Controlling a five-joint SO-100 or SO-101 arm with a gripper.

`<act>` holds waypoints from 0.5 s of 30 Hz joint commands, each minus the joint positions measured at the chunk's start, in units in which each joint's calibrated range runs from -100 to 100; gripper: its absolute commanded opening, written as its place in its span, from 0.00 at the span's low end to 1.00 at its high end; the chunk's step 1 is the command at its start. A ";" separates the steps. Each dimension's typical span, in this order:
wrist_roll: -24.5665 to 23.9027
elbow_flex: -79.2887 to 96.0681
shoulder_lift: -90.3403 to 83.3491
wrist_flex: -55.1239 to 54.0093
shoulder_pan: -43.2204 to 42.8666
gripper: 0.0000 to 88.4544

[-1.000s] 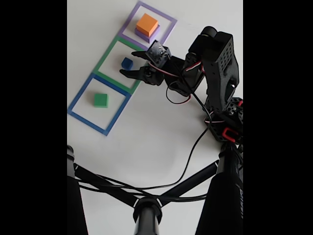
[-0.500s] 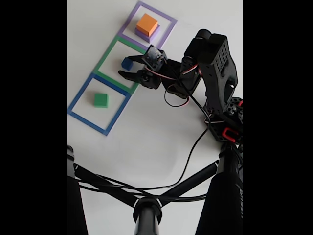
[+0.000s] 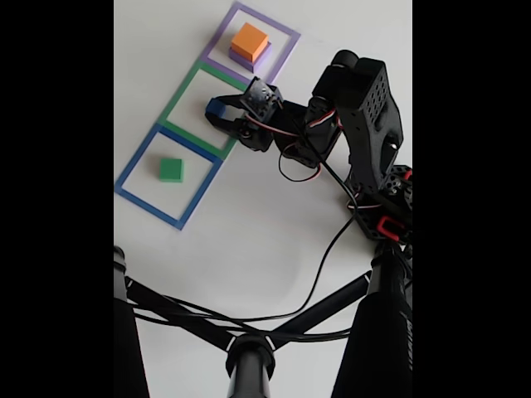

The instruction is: Tower of hanoi

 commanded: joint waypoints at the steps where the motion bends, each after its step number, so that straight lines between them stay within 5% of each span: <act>1: 0.00 -0.20 -10.60 6.32 -0.72 0.04; 10: 0.00 -2.56 -42.17 42.51 -1.29 0.03; 15: 0.00 -13.38 -57.92 73.36 -1.96 0.03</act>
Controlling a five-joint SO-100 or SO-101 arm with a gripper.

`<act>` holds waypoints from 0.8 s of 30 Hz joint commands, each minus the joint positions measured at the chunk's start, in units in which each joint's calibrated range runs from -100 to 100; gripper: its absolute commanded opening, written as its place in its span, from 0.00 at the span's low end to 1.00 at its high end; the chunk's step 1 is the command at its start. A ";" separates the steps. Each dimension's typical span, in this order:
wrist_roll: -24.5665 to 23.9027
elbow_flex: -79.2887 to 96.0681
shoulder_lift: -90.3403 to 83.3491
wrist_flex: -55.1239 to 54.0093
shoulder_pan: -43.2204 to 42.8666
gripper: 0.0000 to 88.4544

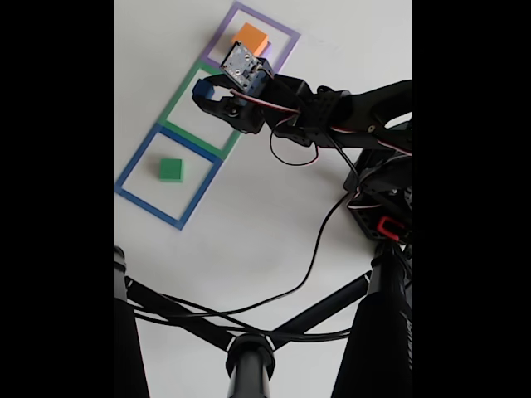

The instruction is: Tower of hanoi

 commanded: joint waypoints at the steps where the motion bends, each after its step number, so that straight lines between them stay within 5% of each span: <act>1: 0.00 -13.80 -14.86 29.92 -0.82 0.02; 6: 0.00 -38.80 -17.61 63.53 -1.78 0.02; 11: 0.00 -60.16 -16.56 85.47 -4.08 0.02; 24: -0.85 -74.80 -18.01 101.58 -15.01 0.02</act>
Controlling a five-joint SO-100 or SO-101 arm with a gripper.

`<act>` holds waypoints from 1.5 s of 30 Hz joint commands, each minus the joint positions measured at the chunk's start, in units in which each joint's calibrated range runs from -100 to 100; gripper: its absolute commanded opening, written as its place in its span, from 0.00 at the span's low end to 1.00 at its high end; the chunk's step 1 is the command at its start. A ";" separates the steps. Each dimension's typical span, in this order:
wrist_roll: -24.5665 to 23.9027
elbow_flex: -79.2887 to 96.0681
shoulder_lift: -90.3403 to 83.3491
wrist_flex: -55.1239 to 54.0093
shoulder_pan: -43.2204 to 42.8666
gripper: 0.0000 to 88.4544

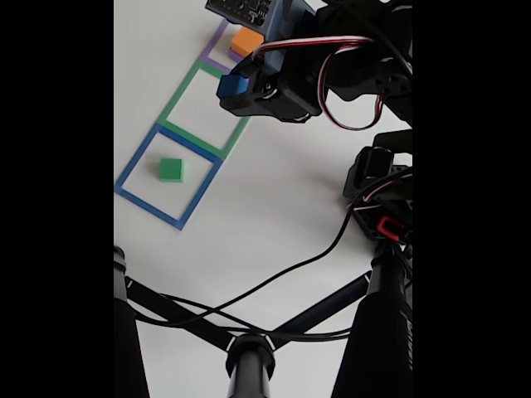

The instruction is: Tower of hanoi

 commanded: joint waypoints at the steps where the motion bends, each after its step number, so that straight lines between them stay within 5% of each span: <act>1: -1.01 -3.00 -2.64 1.26 -4.01 0.02; 16: 0.00 7.46 -3.29 -7.40 -11.11 0.02; 31: 0.00 68.82 -0.30 -84.24 -7.27 0.02; 45: 0.00 75.27 23.19 -118.25 -7.37 0.02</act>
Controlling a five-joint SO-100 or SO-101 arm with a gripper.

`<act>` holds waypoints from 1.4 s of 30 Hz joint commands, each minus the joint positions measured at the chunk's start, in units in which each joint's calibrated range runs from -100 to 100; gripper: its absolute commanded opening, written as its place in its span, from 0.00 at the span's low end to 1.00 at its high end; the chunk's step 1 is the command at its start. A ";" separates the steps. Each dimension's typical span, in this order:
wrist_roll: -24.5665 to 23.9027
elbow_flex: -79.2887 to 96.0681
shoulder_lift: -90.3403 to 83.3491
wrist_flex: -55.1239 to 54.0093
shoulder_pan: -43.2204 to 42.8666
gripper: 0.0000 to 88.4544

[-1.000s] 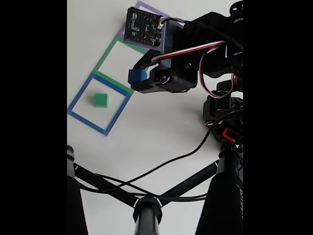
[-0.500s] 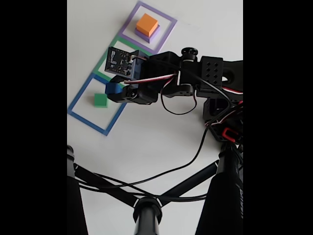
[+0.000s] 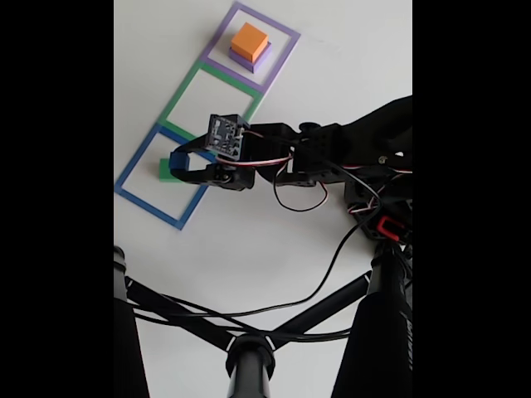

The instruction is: Tower of hanoi

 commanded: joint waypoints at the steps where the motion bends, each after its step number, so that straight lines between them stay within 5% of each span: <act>1: 0.39 -1.95 6.22 -8.72 0.59 0.02; 29: 0.39 -10.59 29.07 -23.37 1.07 0.04; 35: 0.39 -10.59 31.01 -25.40 1.26 0.19; 42: 0.39 -10.86 31.33 -27.58 1.16 0.26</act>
